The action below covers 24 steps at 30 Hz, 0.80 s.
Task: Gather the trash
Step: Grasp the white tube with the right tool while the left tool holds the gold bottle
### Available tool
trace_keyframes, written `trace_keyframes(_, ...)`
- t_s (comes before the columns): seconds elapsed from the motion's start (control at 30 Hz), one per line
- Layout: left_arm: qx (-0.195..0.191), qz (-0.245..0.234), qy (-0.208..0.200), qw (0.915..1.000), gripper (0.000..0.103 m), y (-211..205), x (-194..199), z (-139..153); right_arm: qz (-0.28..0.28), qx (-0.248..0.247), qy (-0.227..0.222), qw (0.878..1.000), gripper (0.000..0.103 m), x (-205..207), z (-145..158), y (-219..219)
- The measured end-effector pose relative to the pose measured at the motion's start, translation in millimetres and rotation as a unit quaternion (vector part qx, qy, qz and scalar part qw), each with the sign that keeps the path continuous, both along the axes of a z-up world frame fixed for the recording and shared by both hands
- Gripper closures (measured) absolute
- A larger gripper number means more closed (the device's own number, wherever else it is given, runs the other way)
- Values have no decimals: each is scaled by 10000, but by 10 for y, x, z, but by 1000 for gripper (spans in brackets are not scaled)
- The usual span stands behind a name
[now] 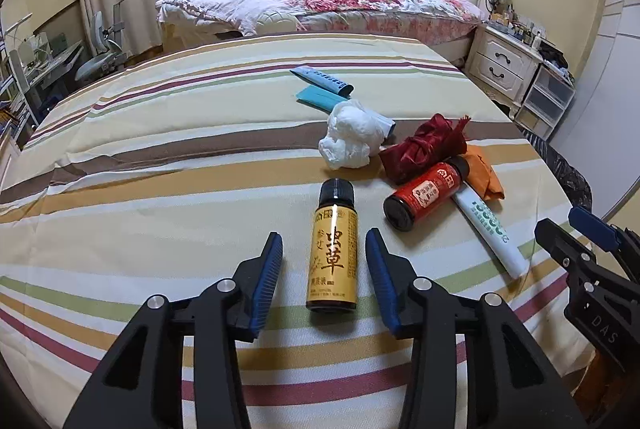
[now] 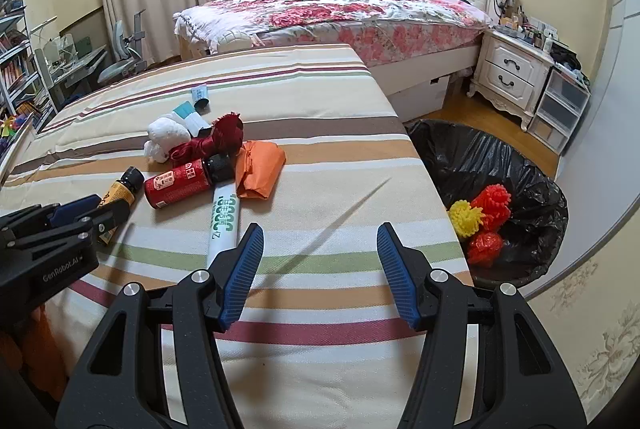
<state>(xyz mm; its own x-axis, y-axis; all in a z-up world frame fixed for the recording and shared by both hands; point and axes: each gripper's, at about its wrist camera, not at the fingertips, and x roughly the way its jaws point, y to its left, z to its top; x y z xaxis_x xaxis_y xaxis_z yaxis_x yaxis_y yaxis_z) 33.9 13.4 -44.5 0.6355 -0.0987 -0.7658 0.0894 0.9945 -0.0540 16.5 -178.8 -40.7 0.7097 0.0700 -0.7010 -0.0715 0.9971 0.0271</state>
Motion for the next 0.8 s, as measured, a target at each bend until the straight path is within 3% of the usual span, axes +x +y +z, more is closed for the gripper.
trace_keyframes(0.1, 16, -10, -15, 10000, 60, -1, 16, -3, 50, -4, -10, 10000, 45, 7, 8, 30)
trace_keyframes(0.23, 40, -128, 36, 9999, 78, -22, 15, -32, 159, -34, 10, 9999, 45, 24, 3, 107)
trace_keyframes(0.53, 39, -140, -71, 9999, 78, 29, -54, -17, 465, -25, 84, 9989, 48, 45, -9, 292)
trace_keyframes(0.8, 18, -72, -108, 9999, 78, 101, -79, -12, 683, -88, 302, 9972, 63, 119, -115, 460)
